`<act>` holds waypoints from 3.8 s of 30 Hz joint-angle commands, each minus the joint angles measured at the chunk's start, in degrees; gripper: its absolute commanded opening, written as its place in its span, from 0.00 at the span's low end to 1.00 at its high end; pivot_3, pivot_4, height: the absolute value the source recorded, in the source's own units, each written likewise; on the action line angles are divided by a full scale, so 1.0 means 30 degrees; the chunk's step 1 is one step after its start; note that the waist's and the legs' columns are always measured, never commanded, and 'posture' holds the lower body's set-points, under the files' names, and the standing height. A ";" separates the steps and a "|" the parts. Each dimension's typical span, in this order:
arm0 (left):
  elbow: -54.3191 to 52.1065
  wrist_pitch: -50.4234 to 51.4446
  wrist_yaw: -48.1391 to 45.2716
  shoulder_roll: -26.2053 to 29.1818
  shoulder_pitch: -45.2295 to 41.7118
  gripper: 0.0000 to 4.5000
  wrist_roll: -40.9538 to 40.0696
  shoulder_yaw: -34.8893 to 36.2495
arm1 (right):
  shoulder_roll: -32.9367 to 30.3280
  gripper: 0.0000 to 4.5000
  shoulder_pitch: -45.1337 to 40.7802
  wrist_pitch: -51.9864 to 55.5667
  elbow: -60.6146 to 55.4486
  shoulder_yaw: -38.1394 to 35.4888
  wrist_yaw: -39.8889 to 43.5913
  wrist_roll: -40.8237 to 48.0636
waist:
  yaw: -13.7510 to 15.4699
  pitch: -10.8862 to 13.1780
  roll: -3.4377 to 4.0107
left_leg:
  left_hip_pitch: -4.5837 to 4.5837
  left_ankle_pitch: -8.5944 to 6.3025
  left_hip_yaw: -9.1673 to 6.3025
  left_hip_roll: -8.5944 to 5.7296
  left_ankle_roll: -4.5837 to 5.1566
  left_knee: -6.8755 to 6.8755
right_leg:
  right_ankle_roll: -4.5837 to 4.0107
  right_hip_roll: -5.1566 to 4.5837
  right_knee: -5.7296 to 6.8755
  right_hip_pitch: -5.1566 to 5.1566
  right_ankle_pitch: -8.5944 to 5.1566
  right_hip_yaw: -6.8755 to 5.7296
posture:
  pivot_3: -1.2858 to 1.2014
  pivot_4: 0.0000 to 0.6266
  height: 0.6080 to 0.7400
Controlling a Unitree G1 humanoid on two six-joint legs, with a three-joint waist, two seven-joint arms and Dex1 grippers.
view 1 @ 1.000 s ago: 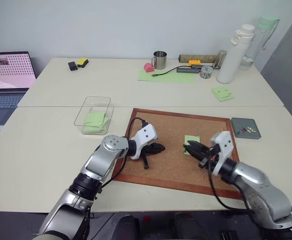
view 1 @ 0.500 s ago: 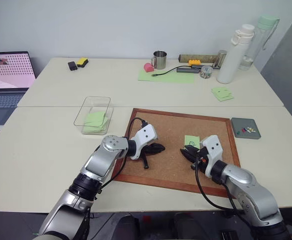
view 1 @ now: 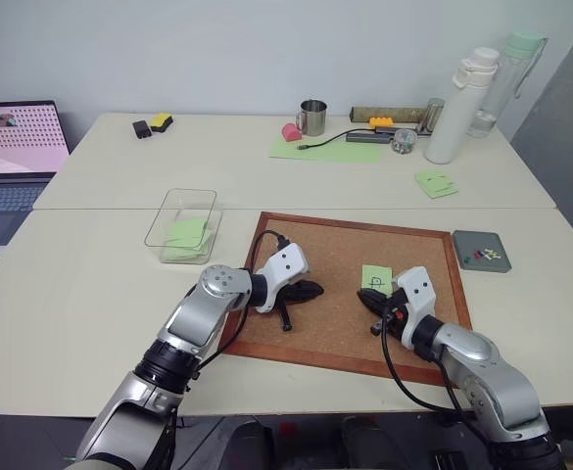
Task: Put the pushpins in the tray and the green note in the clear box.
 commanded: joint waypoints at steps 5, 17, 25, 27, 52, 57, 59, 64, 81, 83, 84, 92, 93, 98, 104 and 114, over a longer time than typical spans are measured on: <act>0.0719 0.0608 -0.0042 0.0436 0.0541 0.00 0.0448 -0.0458 | 0.0186 0.01 -0.0303 -0.0144 -0.2565 -0.1683 0.0674 0.2266 | 0.0029 0.0009 0.0003 | -0.0018 0.0000 -0.0006 0.0000 0.0000 -0.0001 | 0.0000 0.0000 -0.0001 -0.0016 0.0000 -0.0001 | 0.52 0.24 1.00; 0.0625 0.0691 -0.0107 0.0476 0.0602 0.00 0.0400 -0.0489 | -0.1558 0.01 -0.2129 0.0522 -0.1147 -0.5504 0.0455 0.3508 | 0.0016 -0.0006 -0.0019 | -0.0024 0.0000 -0.0005 0.0000 0.0000 0.0001 | -0.0001 -0.0002 -0.0003 -0.0018 0.0000 -0.0006 | 0.52 0.24 1.00; -0.1362 0.3789 -0.0406 -0.1696 0.0086 0.08 -0.4579 0.2624 | -0.5131 0.00 -0.2513 -0.2214 -0.0658 -0.3576 0.3233 0.0530 | 0.0040 0.0014 -0.0007 | -0.0032 -0.0001 -0.0005 -0.0007 0.0002 0.0002 | -0.0001 0.0009 -0.0004 -0.0027 0.0000 -0.0002 | 0.52 0.24 1.00; -0.2063 0.7265 0.0151 -0.2829 -0.0655 0.18 -0.7747 0.4723 | -0.6026 0.00 -0.2343 -0.3281 -0.1069 -0.2713 0.4227 -0.0368 | 0.0183 0.0046 -0.0001 | -0.0171 0.0000 -0.0044 -0.0004 0.0002 0.0071 | 0.0003 -0.0008 0.0007 -0.0121 0.0002 -0.0029 | 0.52 0.24 1.00; 0.0209 1.4430 0.5152 -0.6656 -0.3602 0.41 -1.4904 0.9652 | -0.7072 0.00 -0.3519 -0.5326 -0.5664 0.0653 0.6347 -0.3333 | 0.0465 0.0061 -0.0018 | -0.0276 0.0021 -0.0135 -0.0028 -0.0033 0.0128 | 0.0002 -0.0027 0.0018 -0.0175 0.0007 -0.0076 | 0.52 0.24 1.00; -0.0362 1.3885 0.4393 -0.6237 -0.3155 0.41 -1.4871 0.8727 | -0.6997 0.00 -0.3749 -0.5206 -0.5706 0.0620 0.6304 -0.3355 | 0.0463 0.0060 -0.0017 | -0.0275 0.0046 -0.0135 -0.0026 -0.0074 0.0126 | 0.0001 -0.0025 0.0017 -0.0175 0.0007 -0.0074 | 0.52 0.24 1.00; -0.0546 1.3803 0.3987 -0.5991 -0.2950 0.35 -1.5034 0.8459 | -0.6979 0.00 -0.3742 -0.5157 -0.5669 0.0525 0.6305 -0.3322 | 0.0461 0.0061 -0.0018 | -0.0273 0.0051 -0.0133 -0.0025 -0.0084 0.0125 | 0.0000 -0.0025 0.0018 -0.0175 0.0008 -0.0072 | 0.52 0.24 1.00; -0.0631 1.3654 0.3553 -0.5704 -0.2824 0.16 -1.5226 0.8193 | -0.6994 0.00 -0.3776 -0.5186 -0.5581 0.0393 0.6343 -0.3321 | 0.0461 0.0060 -0.0017 | -0.0274 0.0051 -0.0136 -0.0025 -0.0084 0.0126 | 0.0000 -0.0026 0.0019 -0.0175 0.0007 -0.0075 | 0.52 0.24 1.00; 0.1048 0.9465 0.4424 -0.5005 -0.2935 0.00 -1.1404 0.6315 | -0.6902 0.00 -0.4180 -0.4197 -0.6112 -0.0126 0.5986 -0.3002 | 0.0482 0.0060 -0.0017 | -0.0271 0.0047 -0.0137 -0.0033 -0.0076 0.0130 | -0.0002 -0.0028 0.0018 -0.0169 0.0009 -0.0073 | 0.52 0.24 1.00; 0.1344 0.8572 0.4255 -0.5019 -0.3044 0.00 -1.0803 0.5956 | -0.6857 0.00 -0.4015 -0.3807 -0.6402 -0.0376 0.5839 -0.2738 | 0.0485 0.0060 -0.0017 | -0.0270 0.0046 -0.0135 -0.0033 -0.0074 0.0129 | -0.0003 -0.0028 0.0019 -0.0171 0.0009 -0.0068 | 0.52 0.24 1.00; 0.1515 0.8224 0.4220 -0.5077 -0.3117 0.00 -1.0543 0.5847 | -0.6850 0.00 -0.3928 -0.3662 -0.6520 -0.0479 0.5770 -0.2656 | 0.0485 0.0060 -0.0017 | -0.0271 0.0045 -0.0135 -0.0031 -0.0072 0.0128 | -0.0003 -0.0026 0.0019 -0.0172 0.0009 -0.0070 | 0.52 0.24 1.00; 0.0198 0.5295 0.2501 -0.4882 -0.3652 0.00 -0.8763 0.3703 | -0.4373 0.00 -0.1991 0.0209 -0.6056 -0.6068 0.2425 0.0167 | 0.0531 0.0060 -0.0019 | -0.0278 0.0018 -0.0140 -0.0030 -0.0024 0.0132 | -0.0002 -0.0028 0.0020 -0.0167 0.0009 -0.0081 | 0.52 0.24 1.00; -0.0286 0.3613 0.1917 -0.4592 -0.3571 0.00 -0.7621 0.2644 | -0.3724 0.00 -0.1715 0.0798 -0.5237 -0.7552 0.1731 0.0772 | 0.0580 0.0059 -0.0018 | -0.0279 0.0020 -0.0145 -0.0027 -0.0028 0.0129 | -0.0003 -0.0027 0.0022 -0.0161 0.0009 -0.0087 | 0.52 0.24 1.00; -0.0506 -0.1558 0.0902 -0.4821 -0.3771 0.00 -0.4778 0.0384 | -0.2918 0.00 -0.2181 0.2375 -0.0644 -1.1120 -0.0186 0.1629 | 0.0714 0.0051 -0.0002 | -0.0238 0.0043 -0.0074 -0.0049 -0.0067 0.0127 | -0.0004 -0.0060 0.0010 -0.0132 0.0010 -0.0040 | 0.52 0.24 1.00; 0.0280 -0.5274 0.0347 -0.4839 -0.4044 0.00 -0.1944 -0.1573 | -0.4163 0.00 -0.4325 0.2075 0.6552 -1.0348 -0.0539 0.0461 | 0.0598 0.0037 0.0043 | -0.0223 0.0009 -0.0026 -0.0133 -0.0002 0.0110 | -0.0005 -0.0017 0.0008 -0.0147 0.0011 -0.0006 | 0.52 0.24 1.00; -0.0301 -0.5565 0.0231 -0.4412 -0.2930 0.00 -0.1247 -0.1574 | -0.5386 0.15 -0.7262 -0.1213 1.3990 -0.9834 0.0196 -0.0262 | 0.0418 0.0044 0.0105 | -0.0240 0.0009 -0.0024 -0.0055 -0.0002 0.0099 | -0.0005 -0.0013 0.0007 -0.0165 0.0012 0.0013 | 0.52 0.24 1.00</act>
